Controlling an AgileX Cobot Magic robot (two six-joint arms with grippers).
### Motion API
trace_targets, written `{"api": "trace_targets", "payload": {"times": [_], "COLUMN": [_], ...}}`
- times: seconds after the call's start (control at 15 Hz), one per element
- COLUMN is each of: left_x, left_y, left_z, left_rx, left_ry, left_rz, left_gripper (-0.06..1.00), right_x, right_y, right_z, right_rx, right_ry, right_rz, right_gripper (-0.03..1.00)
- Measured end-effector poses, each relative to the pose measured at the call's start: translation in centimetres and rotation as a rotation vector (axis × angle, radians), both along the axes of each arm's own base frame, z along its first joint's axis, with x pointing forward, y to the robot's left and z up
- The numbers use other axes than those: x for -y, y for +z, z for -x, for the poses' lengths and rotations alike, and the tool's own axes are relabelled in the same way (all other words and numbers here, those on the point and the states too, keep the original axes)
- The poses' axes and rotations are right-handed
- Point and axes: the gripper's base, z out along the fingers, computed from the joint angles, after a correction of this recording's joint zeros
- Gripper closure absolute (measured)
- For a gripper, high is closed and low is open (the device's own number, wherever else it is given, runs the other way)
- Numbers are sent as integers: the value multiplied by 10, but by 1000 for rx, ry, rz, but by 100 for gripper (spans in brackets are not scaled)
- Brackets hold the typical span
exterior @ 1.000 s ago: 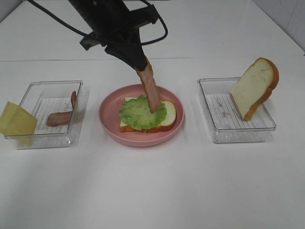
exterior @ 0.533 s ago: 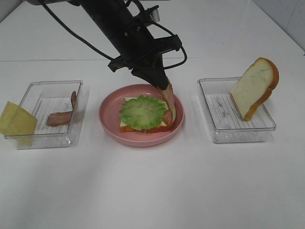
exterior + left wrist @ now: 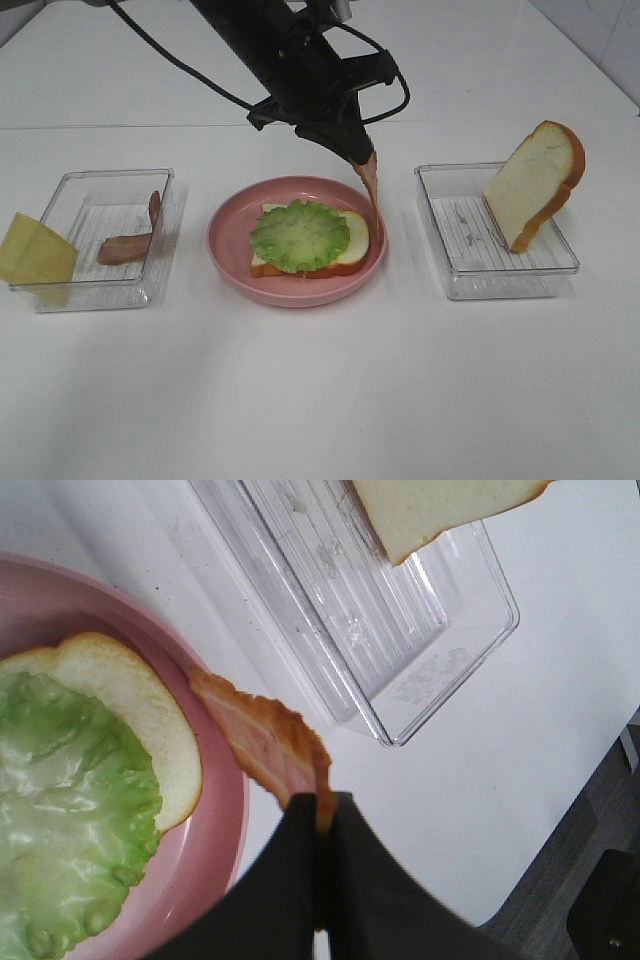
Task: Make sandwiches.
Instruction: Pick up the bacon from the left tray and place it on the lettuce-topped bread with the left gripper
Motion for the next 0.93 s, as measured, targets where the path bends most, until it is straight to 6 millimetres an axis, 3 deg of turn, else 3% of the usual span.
{"api": "trace_targets", "payload": {"times": [0.27,0.67,0.93], "left_x": [0,-24,-28], "left_y": [-23,-34,-35], "left_z": [-5,-10,-11], "left_rx": [-7,2,8], "left_ry": [-18,48,57], "left_rz": [-51,-309,-344], "left_gripper": [94,94,94], "right_x": [0,0,0], "right_y": [0,0,0], "right_z": [0,0,0], "right_rx": [0,0,0], "right_ry": [0,0,0], "right_rz": [0,0,0], "right_gripper": [3,3,3]}}
